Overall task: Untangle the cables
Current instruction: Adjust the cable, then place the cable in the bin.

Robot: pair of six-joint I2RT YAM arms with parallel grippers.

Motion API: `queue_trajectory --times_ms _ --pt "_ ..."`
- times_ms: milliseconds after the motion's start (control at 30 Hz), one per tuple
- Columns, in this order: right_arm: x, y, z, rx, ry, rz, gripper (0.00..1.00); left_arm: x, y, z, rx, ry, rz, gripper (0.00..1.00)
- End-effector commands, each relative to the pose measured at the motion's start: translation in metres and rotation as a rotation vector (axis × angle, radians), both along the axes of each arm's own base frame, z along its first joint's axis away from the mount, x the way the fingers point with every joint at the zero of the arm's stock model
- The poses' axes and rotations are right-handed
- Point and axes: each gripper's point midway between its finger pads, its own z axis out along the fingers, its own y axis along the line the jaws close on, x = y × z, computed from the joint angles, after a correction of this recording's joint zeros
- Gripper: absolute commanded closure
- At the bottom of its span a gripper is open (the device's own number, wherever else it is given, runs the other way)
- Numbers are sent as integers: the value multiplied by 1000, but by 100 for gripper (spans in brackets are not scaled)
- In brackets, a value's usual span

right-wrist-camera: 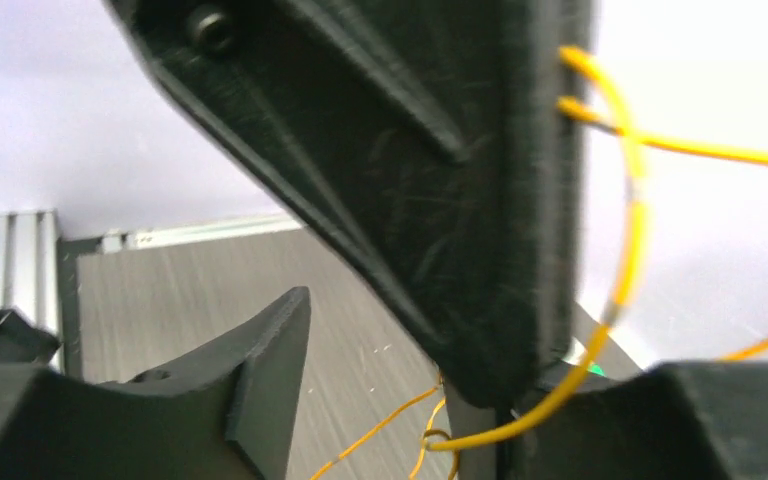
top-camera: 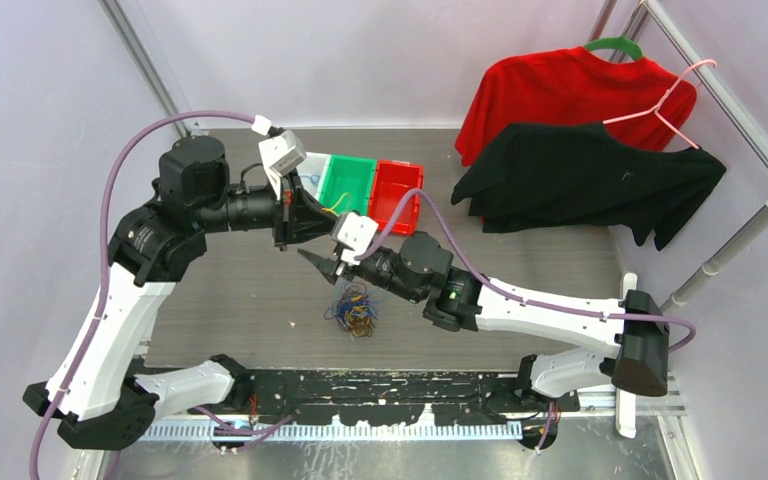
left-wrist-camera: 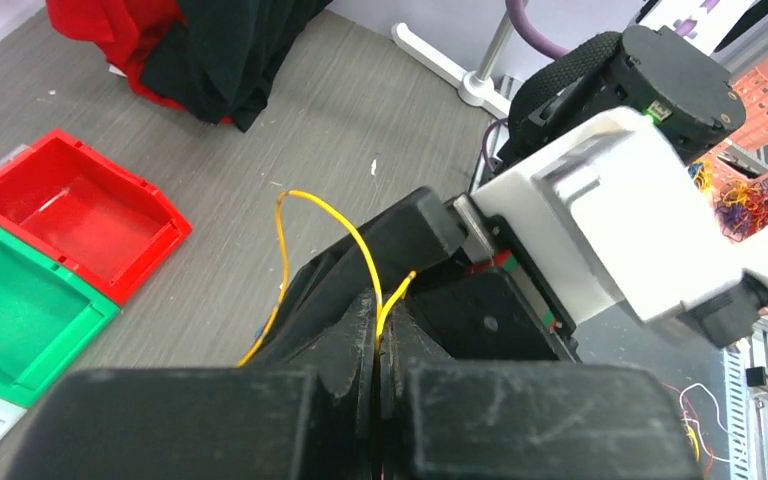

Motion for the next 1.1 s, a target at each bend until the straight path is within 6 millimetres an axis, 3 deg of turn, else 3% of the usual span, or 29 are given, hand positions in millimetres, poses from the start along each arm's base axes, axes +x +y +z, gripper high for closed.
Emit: queue_trajectory --times_ms 0,167,233,267,367,500,633,867,1000,1067 --pt "9 -27 63 224 -106 -114 53 0 1 18 -50 -51 14 100" --pt "7 -43 72 294 -74 -133 98 5 5 15 -41 -71 53 100" --pt "10 -46 67 289 -40 -137 99 16 10 12 -21 -90 112 100" --pt "13 -49 65 290 -11 -142 99 23 14 10 -1 -108 152 93" --pt "48 -71 55 311 131 -203 99 51 32 2 87 -160 311 41" --pt "100 -96 24 262 283 -342 99 68 49 -2 161 -232 403 0" --pt "151 -112 -13 171 393 -479 99 69 57 -15 228 -237 418 1" --pt "247 -124 -86 25 515 -793 99 96 88 -50 417 -221 548 1" --pt "294 -131 -134 -37 577 -931 99 109 106 -67 450 -124 588 0" --pt "307 -139 -156 -60 613 -977 99 116 116 -71 458 -105 612 1"
